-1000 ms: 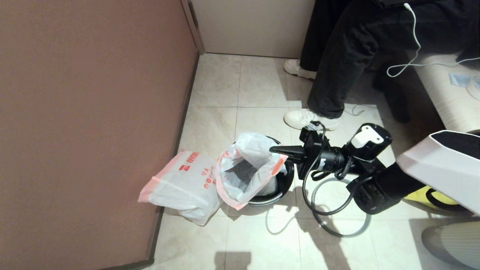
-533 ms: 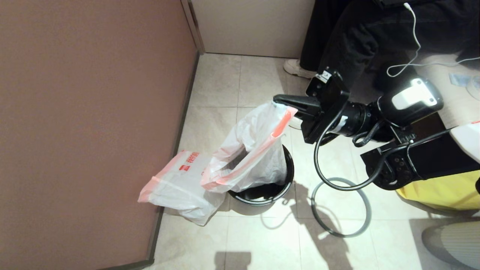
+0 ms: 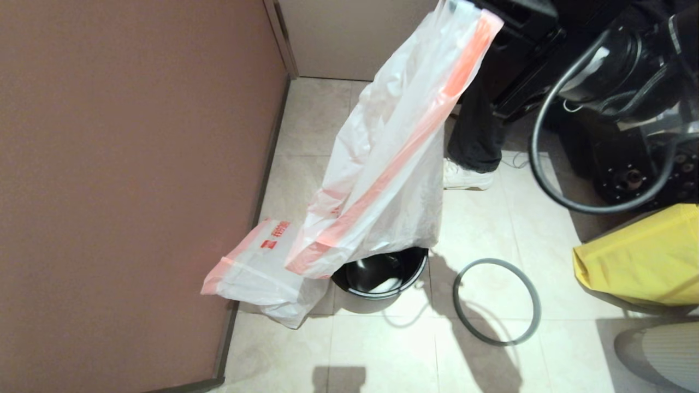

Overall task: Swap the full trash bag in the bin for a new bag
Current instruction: Place the trash bag on the floor

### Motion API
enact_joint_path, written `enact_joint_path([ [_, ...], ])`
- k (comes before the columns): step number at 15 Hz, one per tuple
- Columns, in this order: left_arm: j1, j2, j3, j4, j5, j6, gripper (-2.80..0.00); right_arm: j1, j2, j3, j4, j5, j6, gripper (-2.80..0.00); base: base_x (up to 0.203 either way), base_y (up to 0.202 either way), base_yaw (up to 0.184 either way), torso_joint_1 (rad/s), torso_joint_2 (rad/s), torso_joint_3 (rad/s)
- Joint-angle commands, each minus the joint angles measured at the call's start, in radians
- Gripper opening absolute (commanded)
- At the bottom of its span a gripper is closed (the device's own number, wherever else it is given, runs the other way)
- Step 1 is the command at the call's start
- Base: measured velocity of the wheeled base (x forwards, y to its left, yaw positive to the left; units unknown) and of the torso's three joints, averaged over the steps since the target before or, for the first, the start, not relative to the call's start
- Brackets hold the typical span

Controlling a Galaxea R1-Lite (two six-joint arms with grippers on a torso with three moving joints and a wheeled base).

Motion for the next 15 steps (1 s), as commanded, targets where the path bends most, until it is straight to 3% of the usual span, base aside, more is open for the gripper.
enact_joint_path([
  [1, 0.000, 0.001, 0.000, 0.000, 0.000, 0.000, -2.80, -0.042, -0.070, -0.069, 0.046, 0.006, 0.010, -2.80, 0.000, 0.000, 0.000, 0.000, 0.00, 0.000],
  [4, 0.000, 0.001, 0.000, 0.000, 0.000, 0.000, -2.80, -0.191, -0.159, -0.108, 0.154, 0.006, 0.009, -2.80, 0.000, 0.000, 0.000, 0.000, 0.00, 0.000],
  [10, 0.000, 0.001, 0.000, 0.000, 0.000, 0.000, -2.80, -0.542, -0.267, -0.097, 0.210, 0.010, 0.011, -2.80, 0.000, 0.000, 0.000, 0.000, 0.00, 0.000],
  [13, 0.000, 0.001, 0.000, 0.000, 0.000, 0.000, -2.80, -0.742, -0.250, 0.071, 0.192, 0.079, 0.005, -2.80, 0.000, 0.000, 0.000, 0.000, 0.00, 0.000],
  [15, 0.000, 0.001, 0.000, 0.000, 0.000, 0.000, -2.80, -0.838, -0.184, 0.224, 0.091, 0.135, -0.019, -2.80, 0.000, 0.000, 0.000, 0.000, 0.00, 0.000],
])
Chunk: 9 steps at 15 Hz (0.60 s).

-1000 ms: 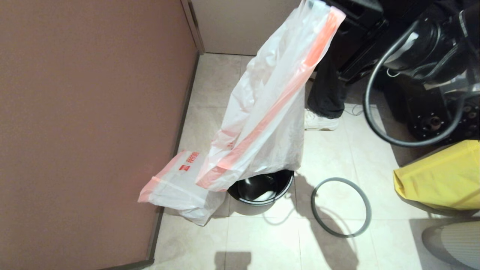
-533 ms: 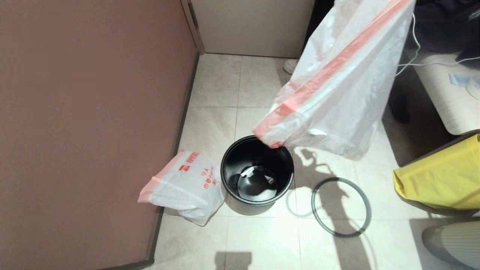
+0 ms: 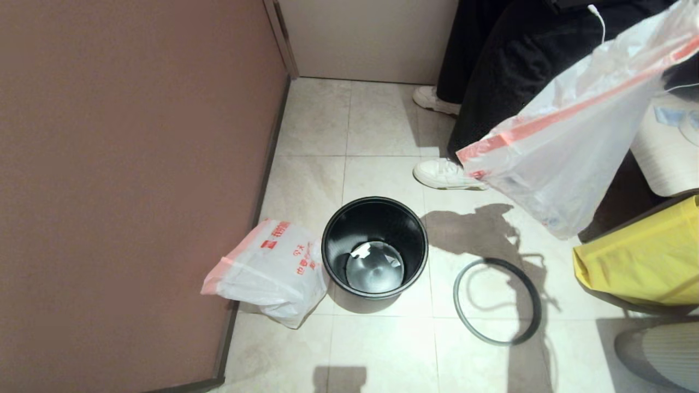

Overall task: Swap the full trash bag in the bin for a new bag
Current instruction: Place the trash bag on the floor

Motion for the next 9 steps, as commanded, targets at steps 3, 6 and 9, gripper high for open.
enact_joint_path([
  [3, 0.000, 0.001, 0.000, 0.000, 0.000, 0.000, -2.80, -0.137, 0.241, 0.132, -0.223, 0.064, -0.003, -2.80, 0.000, 0.000, 0.000, 0.000, 0.00, 0.000],
  [6, 0.000, 0.001, 0.000, 0.000, 0.000, 0.000, -2.80, -0.207, 0.466, 0.114, -0.299, 0.099, -0.007, -2.80, 0.000, 0.000, 0.000, 0.000, 0.00, 0.000],
  [9, -0.001, 0.001, 0.000, 0.000, 0.000, 0.000, -2.80, -0.257, 0.688, -0.006, -0.319, 0.111, -0.010, -2.80, 0.000, 0.000, 0.000, 0.000, 0.00, 0.000],
])
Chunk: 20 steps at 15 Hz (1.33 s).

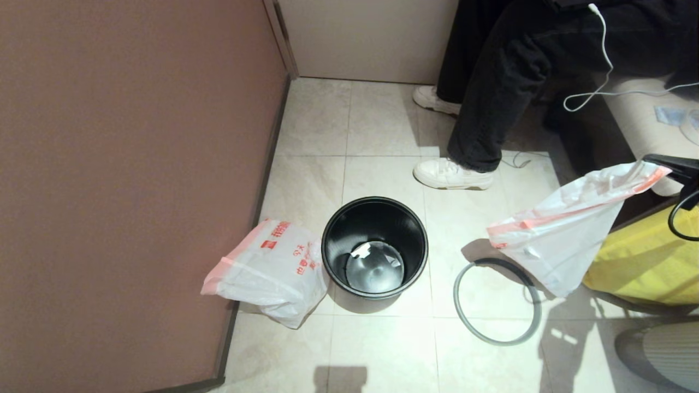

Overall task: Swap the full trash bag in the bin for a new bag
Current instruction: Place the trash bag on the floor

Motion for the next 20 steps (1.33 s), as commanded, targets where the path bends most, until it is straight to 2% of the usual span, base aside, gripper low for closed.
enact_joint_path([
  [1, 0.001, 0.001, 0.000, 0.000, 0.000, 0.001, -2.80, -0.039, 0.167, -0.060, -0.045, 0.010, 0.008, -2.80, 0.000, 0.000, 0.000, 0.000, 0.00, 0.000],
  [2, 0.001, 0.001, 0.000, 0.000, 0.000, 0.001, -2.80, -0.061, 0.175, -0.067, -0.047, 0.013, 0.008, 0.00, 0.000, 0.000, 0.000, 0.000, 0.00, 0.000],
  [5, 0.001, 0.001, 0.000, 0.000, 0.000, 0.001, -2.80, -0.077, 0.086, 0.000, -0.048, 0.029, 0.005, 0.00, 0.000, 0.000, 0.000, 0.000, 0.00, 0.000],
  [7, 0.001, 0.001, 0.000, 0.000, 0.000, 0.001, -2.80, -0.056, 0.019, 0.127, -0.048, 0.057, -0.056, 0.00, 0.000, 0.000, 0.000, 0.000, 0.00, 0.000],
  [9, 0.001, 0.001, 0.000, 0.000, 0.000, 0.001, -2.80, -0.024, -0.017, 0.290, -0.048, 0.069, -0.209, 0.00, 0.000, 0.000, 0.000, 0.000, 0.00, 0.000],
  [11, 0.001, 0.001, 0.000, 0.000, 0.000, 0.001, -2.80, 0.005, -0.031, 0.443, -0.048, 0.073, -0.461, 0.00, 0.000, 0.000, 0.000, 0.000, 0.00, 0.000],
  [12, 0.001, 0.001, 0.000, 0.000, 0.000, 0.001, -2.80, 0.015, -0.034, 0.497, -0.048, 0.074, -0.569, 0.00, 0.000, 0.000, 0.000, 0.000, 0.00, 0.000],
  [14, 0.001, 0.001, 0.000, 0.000, 0.000, 0.001, -2.80, 0.021, -0.033, 0.563, -0.048, 0.074, -0.733, 0.00, 0.000, 0.000, 0.000, 0.000, 0.00, 0.000],
  [15, -0.001, 0.001, 0.000, 0.000, 0.000, 0.001, -2.80, 0.018, -0.031, 0.580, -0.048, 0.070, -0.786, 0.00, 0.000, 0.000, 0.000, 0.000, 0.00, 0.000],
  [19, 0.001, 0.001, 0.000, 0.000, 0.000, 0.001, -2.80, 0.011, 0.004, 0.571, -0.048, 0.012, -0.819, 0.00, 0.000, 0.000, 0.000, 0.000, 0.00, 0.000],
  [20, 0.001, 0.001, 0.000, 0.000, 0.000, 0.001, -2.80, 0.010, 0.027, 0.569, -0.048, -0.010, -0.855, 0.00, 0.000, 0.000, 0.000, 0.000, 0.00, 0.000],
])
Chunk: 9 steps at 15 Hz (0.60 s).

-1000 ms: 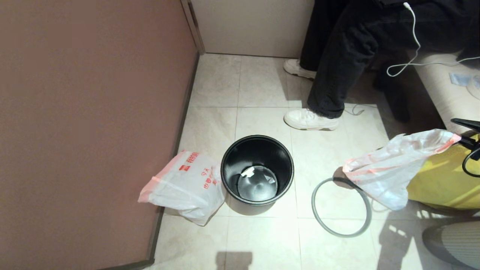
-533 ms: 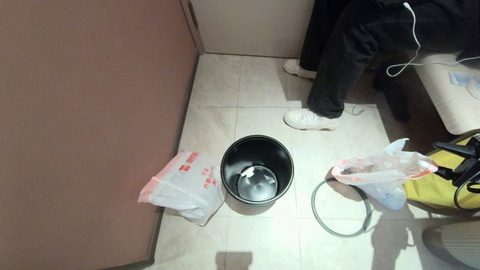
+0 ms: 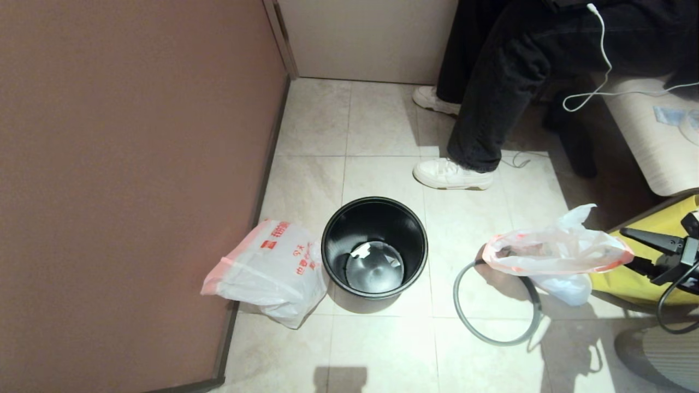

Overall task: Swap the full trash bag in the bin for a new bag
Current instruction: Place the trash bag on the floor

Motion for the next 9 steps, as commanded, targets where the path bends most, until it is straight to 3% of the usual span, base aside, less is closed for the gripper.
enact_joint_path([
  [1, 0.000, 0.001, 0.000, 0.000, 0.000, 0.000, -2.80, -0.002, 0.046, -0.008, -0.047, -0.024, -0.031, 0.00, 0.000, 0.000, 0.000, 0.000, 0.00, 0.000],
  [6, -0.001, 0.001, 0.000, 0.000, 0.000, 0.000, -2.80, 0.038, 0.137, -0.128, -0.040, -0.201, -0.085, 0.00, 0.000, 0.000, 0.000, 0.000, 0.00, 0.000],
  [8, 0.000, 0.001, 0.000, 0.000, 0.000, 0.000, -2.80, 0.067, 0.159, -0.186, 0.105, -0.299, -0.219, 0.00, 0.000, 0.000, 0.000, 0.000, 0.00, 0.000],
  [9, 0.000, 0.001, 0.000, 0.000, 0.000, 0.000, -2.80, 0.090, 0.168, -0.207, 0.204, -0.385, -0.336, 0.00, 0.000, 0.000, 0.000, 0.000, 0.00, 0.000],
])
